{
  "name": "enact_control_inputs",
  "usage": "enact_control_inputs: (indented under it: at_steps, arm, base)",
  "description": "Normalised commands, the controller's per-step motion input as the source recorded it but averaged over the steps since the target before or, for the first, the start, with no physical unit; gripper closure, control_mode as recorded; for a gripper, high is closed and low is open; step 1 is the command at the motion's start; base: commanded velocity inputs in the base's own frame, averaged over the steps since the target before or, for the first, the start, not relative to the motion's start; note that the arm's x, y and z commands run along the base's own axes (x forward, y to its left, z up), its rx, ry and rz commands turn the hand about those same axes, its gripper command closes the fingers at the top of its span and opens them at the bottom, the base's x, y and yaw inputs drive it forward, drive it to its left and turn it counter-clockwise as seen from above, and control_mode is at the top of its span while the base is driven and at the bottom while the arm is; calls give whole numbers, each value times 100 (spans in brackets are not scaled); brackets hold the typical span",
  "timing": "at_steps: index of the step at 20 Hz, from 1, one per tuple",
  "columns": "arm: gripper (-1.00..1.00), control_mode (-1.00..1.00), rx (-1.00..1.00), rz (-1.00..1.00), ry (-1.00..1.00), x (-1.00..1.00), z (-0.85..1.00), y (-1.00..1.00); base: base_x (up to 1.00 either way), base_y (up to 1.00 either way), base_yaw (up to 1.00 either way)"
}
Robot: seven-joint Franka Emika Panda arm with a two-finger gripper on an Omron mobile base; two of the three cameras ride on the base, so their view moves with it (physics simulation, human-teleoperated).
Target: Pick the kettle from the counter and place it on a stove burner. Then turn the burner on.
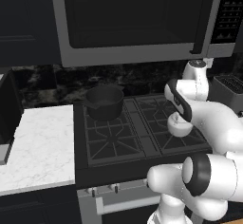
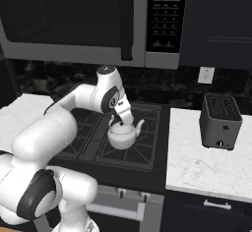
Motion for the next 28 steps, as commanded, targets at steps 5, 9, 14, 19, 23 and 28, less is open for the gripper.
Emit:
enact_control_inputs:
  at_steps: [5,9,14,19,23,28]
  arm:
    - [100,-100,0,0,-1,12,-4,-8]
    - [100,-100,0,0,-1,8,-12,-9]
    - [100,-100,0,0,-2,9,-18,-1]
    - [100,-100,0,0,-2,6,-19,0]
    - [100,-100,0,0,-2,3,-19,0]
    - [100,-100,0,0,-3,2,-19,0]
  base:
    - [0,0,0]
    - [0,0,0]
    - [0,0,0]
    - [0,0,0]
    - [0,0,0]
    - [0,0,0]
